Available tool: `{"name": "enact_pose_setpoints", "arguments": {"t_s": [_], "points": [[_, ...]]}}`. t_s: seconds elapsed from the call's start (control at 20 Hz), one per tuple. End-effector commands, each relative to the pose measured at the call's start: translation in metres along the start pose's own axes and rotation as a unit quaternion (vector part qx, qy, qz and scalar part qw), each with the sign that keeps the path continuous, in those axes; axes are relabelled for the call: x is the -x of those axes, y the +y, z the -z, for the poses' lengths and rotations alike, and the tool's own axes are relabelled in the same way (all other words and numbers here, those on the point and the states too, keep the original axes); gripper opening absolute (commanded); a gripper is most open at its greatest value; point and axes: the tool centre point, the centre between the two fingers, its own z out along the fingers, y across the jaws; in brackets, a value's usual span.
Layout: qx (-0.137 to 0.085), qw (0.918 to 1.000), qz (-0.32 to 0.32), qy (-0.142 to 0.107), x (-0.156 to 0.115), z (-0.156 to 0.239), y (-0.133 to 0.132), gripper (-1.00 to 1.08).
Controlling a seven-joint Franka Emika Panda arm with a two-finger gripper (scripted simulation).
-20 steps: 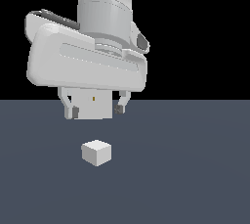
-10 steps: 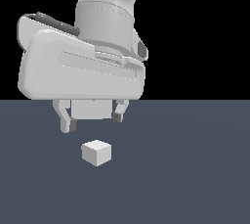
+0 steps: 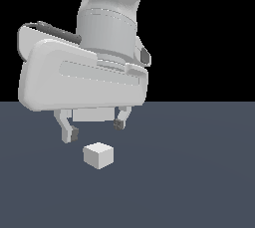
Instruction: Plug the charger into the wall socket.
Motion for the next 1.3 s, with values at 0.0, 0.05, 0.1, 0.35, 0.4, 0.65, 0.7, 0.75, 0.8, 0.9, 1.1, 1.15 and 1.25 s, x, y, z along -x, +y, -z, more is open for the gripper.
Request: {"name": "enact_pose_setpoints", "arguments": {"t_s": [0.0, 0.05, 0.1, 0.35, 0.4, 0.65, 0.7, 0.75, 0.8, 0.9, 1.1, 1.15, 1.25], "points": [[0.000, 1.0000, 0.000, 0.000, 0.002, -0.008, -0.001, 1.00], [0.000, 1.0000, 0.001, 0.000, 0.002, -0.013, -0.001, 1.00], [0.000, 1.0000, 0.001, 0.000, 0.003, -0.017, -0.001, 1.00], [0.000, 1.0000, 0.002, 0.000, 0.006, -0.036, -0.001, 1.00], [0.000, 1.0000, 0.002, 0.000, 0.007, -0.038, -0.001, 1.00], [0.000, 1.0000, 0.002, 0.000, 0.007, -0.042, -0.001, -1.00], [0.000, 1.0000, 0.002, 0.000, 0.007, -0.042, -0.001, -1.00], [0.000, 1.0000, 0.002, 0.000, 0.007, -0.042, -0.001, -1.00], [0.000, 1.0000, 0.002, 0.000, 0.007, -0.042, -0.001, -1.00], [0.000, 1.0000, 0.002, 0.000, 0.007, -0.042, -0.001, -1.00], [0.000, 1.0000, 0.002, 0.000, 0.007, -0.042, -0.001, -1.00], [0.000, 1.0000, 0.002, 0.000, 0.007, -0.042, -0.001, -1.00], [0.000, 1.0000, 0.000, 0.000, 0.007, -0.041, -0.001, -1.00]]}}
